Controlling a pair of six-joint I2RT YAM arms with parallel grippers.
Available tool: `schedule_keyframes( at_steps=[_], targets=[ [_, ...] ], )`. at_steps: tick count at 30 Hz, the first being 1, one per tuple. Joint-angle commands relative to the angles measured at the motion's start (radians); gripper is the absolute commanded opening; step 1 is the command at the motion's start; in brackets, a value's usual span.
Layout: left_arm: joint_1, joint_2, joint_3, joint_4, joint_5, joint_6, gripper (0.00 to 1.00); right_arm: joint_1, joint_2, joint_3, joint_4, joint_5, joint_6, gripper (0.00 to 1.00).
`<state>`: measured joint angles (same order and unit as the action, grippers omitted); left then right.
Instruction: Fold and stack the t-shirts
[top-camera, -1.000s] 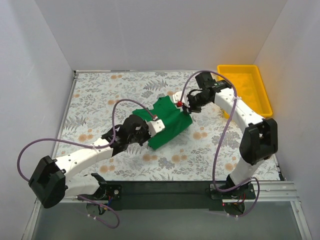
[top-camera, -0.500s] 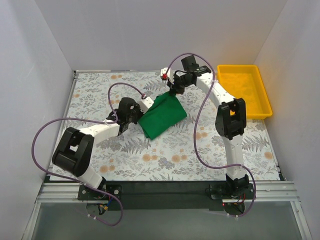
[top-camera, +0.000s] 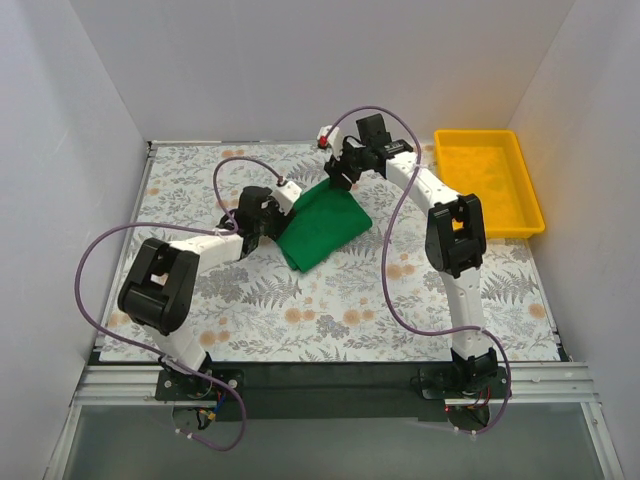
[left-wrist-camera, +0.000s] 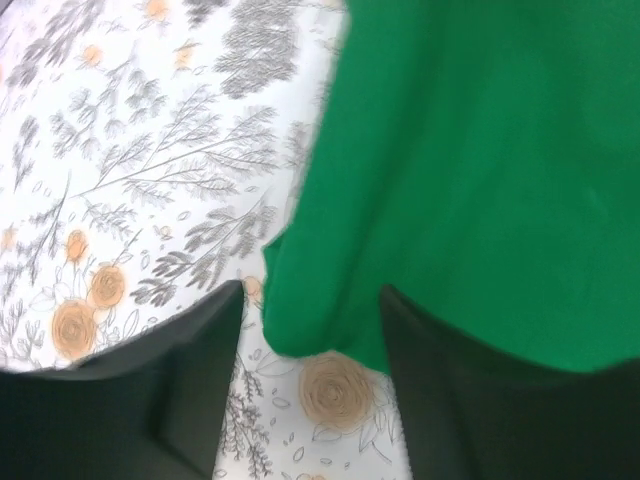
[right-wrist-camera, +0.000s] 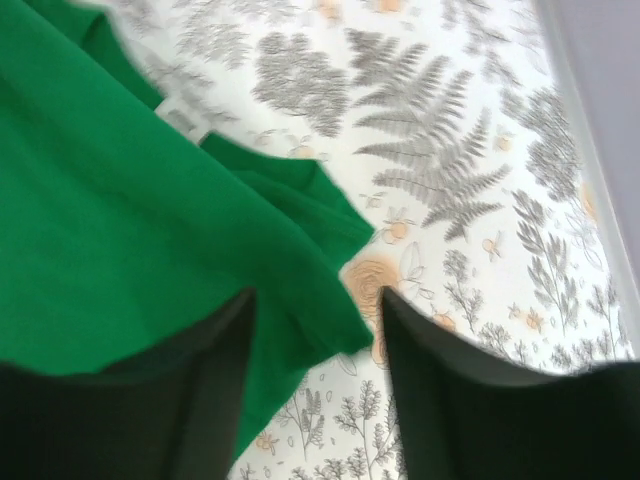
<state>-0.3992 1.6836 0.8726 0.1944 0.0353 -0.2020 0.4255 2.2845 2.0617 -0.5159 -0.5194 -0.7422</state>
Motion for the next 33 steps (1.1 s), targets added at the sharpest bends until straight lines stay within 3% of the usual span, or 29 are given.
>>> schedule_keyframes(
  at_steps=[1,4,5,8,10,11,12,13,15,19,20,25,31,33],
  targets=[
    [0.017,0.053,0.116,-0.006,-0.156,-0.143,0.59,0.025,0.015,-0.026,0.249,0.195,0.266,0.7],
    [0.022,0.108,0.267,-0.035,-0.469,-0.291,0.9,0.03,0.013,-0.028,0.338,0.338,0.468,0.77],
    [0.029,0.116,0.304,-0.055,-0.523,-0.315,0.92,0.029,0.009,-0.031,0.347,0.373,0.513,0.77],
    [0.049,0.087,0.417,-0.188,-0.523,-0.44,0.92,0.024,-0.042,-0.098,0.362,0.375,0.534,0.76],
    [0.057,0.036,0.474,-0.398,-0.401,-0.519,0.91,0.012,-0.1,-0.179,0.347,0.296,0.518,0.75],
    [0.065,0.01,0.473,-0.455,-0.324,-0.61,0.84,0.001,-0.123,-0.21,0.329,0.232,0.467,0.75],
    [0.066,-0.02,0.456,-0.527,-0.255,-0.657,0.83,-0.029,-0.172,-0.247,0.309,0.041,0.425,0.75],
    [0.068,-0.095,0.369,-0.536,-0.11,-0.71,0.83,-0.046,-0.193,-0.306,0.247,-0.07,0.388,0.75],
    [0.066,-0.177,0.265,-0.536,0.004,-0.911,0.83,-0.091,-0.252,-0.382,0.214,-0.26,0.369,0.75],
    [0.06,-0.327,-0.094,-0.408,0.239,-1.247,0.83,-0.123,-0.342,-0.537,0.134,-0.32,0.371,0.76],
    [0.06,-0.332,-0.139,-0.38,0.254,-1.357,0.83,-0.123,-0.391,-0.602,0.123,-0.303,0.369,0.75],
    [0.045,-0.317,-0.277,-0.248,0.209,-1.519,0.8,-0.154,-0.551,-0.77,0.128,-0.297,0.347,0.7],
    [0.042,-0.138,-0.184,-0.259,0.196,-1.577,0.79,-0.232,-0.661,-0.885,0.14,-0.321,0.322,0.7],
    [0.042,-0.07,-0.143,-0.271,0.175,-1.605,0.72,-0.257,-0.681,-0.905,0.14,-0.349,0.313,0.7]
  ],
)
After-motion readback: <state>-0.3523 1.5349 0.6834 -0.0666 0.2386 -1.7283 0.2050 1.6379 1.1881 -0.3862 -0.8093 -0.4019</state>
